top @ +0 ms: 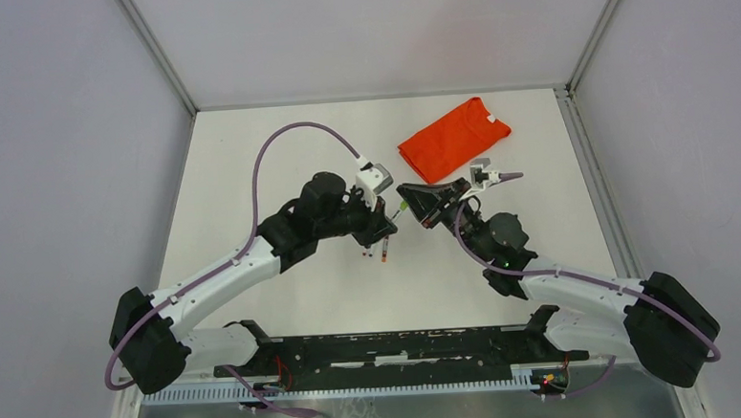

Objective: Insert the pens into the pen caps
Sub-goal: Insert the pen cap onto the pen, then place the pen at the center of the board.

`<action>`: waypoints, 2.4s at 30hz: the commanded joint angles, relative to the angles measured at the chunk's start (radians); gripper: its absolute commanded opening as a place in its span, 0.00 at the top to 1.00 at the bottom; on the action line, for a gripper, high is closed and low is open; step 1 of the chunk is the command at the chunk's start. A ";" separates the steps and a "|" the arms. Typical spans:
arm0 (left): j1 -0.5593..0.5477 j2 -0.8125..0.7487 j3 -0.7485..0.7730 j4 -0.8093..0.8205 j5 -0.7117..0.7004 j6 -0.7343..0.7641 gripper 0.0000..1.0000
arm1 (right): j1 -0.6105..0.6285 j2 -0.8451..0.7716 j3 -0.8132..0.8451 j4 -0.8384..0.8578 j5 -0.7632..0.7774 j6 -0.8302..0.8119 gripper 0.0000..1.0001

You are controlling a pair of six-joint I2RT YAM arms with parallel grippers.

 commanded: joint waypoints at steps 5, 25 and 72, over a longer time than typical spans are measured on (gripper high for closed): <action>0.055 -0.070 0.102 0.502 -0.068 -0.049 0.98 | 0.016 -0.116 0.232 -0.635 -0.119 -0.269 0.94; 0.053 -0.047 0.098 0.304 -0.142 -0.032 0.98 | -0.010 -0.271 0.441 -0.704 0.113 -0.518 0.46; 0.122 0.411 -0.004 -0.123 -0.392 -0.356 0.89 | -0.011 0.025 0.283 -1.147 0.243 -0.448 0.16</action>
